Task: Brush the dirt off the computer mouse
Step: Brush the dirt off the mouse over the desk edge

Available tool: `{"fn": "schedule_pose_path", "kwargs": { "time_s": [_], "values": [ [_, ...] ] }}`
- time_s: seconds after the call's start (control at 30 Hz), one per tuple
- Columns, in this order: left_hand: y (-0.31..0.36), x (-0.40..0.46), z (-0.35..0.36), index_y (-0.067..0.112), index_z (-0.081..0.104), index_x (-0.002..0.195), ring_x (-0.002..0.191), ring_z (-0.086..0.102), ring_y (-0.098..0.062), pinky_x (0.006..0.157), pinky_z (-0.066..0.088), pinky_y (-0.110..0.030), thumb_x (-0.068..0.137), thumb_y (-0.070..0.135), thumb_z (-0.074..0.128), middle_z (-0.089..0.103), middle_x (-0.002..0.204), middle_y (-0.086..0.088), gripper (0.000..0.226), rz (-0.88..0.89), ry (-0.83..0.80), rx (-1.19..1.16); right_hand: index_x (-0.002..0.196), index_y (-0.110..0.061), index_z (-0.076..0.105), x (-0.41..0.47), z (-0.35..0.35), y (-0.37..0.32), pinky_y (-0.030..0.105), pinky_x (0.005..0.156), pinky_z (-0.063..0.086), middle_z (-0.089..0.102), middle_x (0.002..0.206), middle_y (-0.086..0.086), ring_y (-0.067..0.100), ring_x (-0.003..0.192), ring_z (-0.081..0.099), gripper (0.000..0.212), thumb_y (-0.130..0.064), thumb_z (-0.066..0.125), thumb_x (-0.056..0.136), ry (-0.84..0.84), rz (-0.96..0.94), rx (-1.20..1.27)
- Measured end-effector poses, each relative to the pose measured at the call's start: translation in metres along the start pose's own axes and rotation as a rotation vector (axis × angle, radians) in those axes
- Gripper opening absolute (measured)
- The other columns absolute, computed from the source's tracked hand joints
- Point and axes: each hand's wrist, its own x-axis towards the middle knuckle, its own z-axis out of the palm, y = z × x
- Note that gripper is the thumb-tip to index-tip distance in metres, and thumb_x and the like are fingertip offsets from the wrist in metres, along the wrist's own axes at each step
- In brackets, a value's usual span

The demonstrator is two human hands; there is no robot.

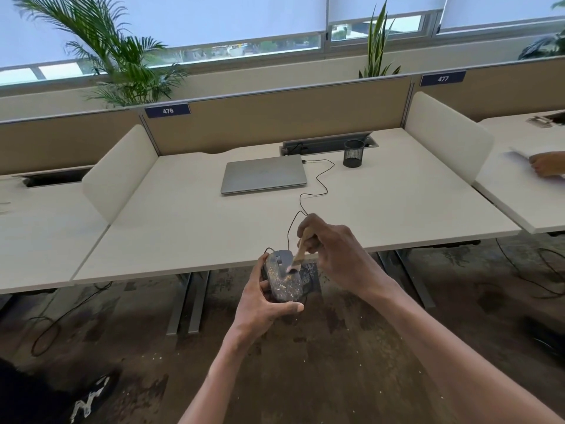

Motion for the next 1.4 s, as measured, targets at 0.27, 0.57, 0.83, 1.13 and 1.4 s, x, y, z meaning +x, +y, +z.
{"fn": "schedule_pose_path", "kwargs": {
  "time_s": [0.27, 0.57, 0.83, 1.13, 1.4],
  "values": [
    [0.000, 0.003, 0.002, 0.045, 0.024, 0.159, 0.112, 0.074, -0.022, 0.101, 0.059, -0.044, 0.051, 0.034, 0.105, 0.071, 0.129, -0.011, 0.136, 0.015, -0.004, -0.002, 0.107, -0.010, 0.053, 0.005, 0.002, 0.011, 0.025, 0.072, 0.059, 0.069, 0.091, 0.006, 0.016, 0.081, 0.071, 0.039, 0.023, 0.050, 0.087, 0.119, 0.049, 0.035],
    [-0.004, 0.003, 0.000, 0.040, 0.026, 0.159, 0.113, 0.073, -0.016, 0.094, 0.060, -0.029, 0.052, 0.032, 0.104, 0.067, 0.135, -0.007, 0.133, 0.042, -0.013, -0.022, 0.104, -0.012, 0.054, -0.002, -0.003, 0.017, 0.019, 0.073, 0.059, 0.070, 0.091, 0.005, 0.008, 0.087, 0.071, 0.039, 0.023, 0.048, 0.088, 0.173, 0.114, 0.138],
    [-0.003, 0.002, -0.001, 0.045, 0.028, 0.156, 0.111, 0.074, -0.013, 0.090, 0.061, -0.027, 0.048, 0.033, 0.104, 0.068, 0.133, -0.009, 0.132, 0.047, -0.009, -0.037, 0.100, -0.012, 0.053, -0.013, 0.001, 0.022, 0.014, 0.072, 0.057, 0.071, 0.091, 0.006, -0.003, 0.086, 0.071, 0.034, 0.021, 0.047, 0.093, 0.182, 0.260, 0.229],
    [-0.007, -0.001, -0.002, 0.046, 0.028, 0.155, 0.106, 0.074, -0.004, 0.080, 0.056, -0.012, 0.055, 0.017, 0.104, 0.070, 0.125, -0.003, 0.129, 0.046, -0.017, -0.027, 0.099, -0.011, 0.053, -0.019, -0.006, 0.029, 0.023, 0.073, 0.061, 0.074, 0.091, 0.007, 0.010, 0.089, 0.075, 0.039, 0.025, 0.044, 0.090, 0.316, 0.380, 0.417],
    [-0.012, -0.007, -0.004, 0.051, 0.030, 0.152, 0.111, 0.074, -0.015, 0.095, 0.060, -0.030, 0.048, 0.029, 0.105, 0.070, 0.128, -0.006, 0.130, 0.034, -0.017, -0.018, 0.094, -0.025, 0.053, -0.037, 0.004, 0.030, 0.031, 0.075, 0.063, 0.071, 0.090, 0.009, 0.013, 0.088, 0.075, 0.047, 0.021, 0.046, 0.092, 0.206, 0.413, 0.405]
  ]
}}
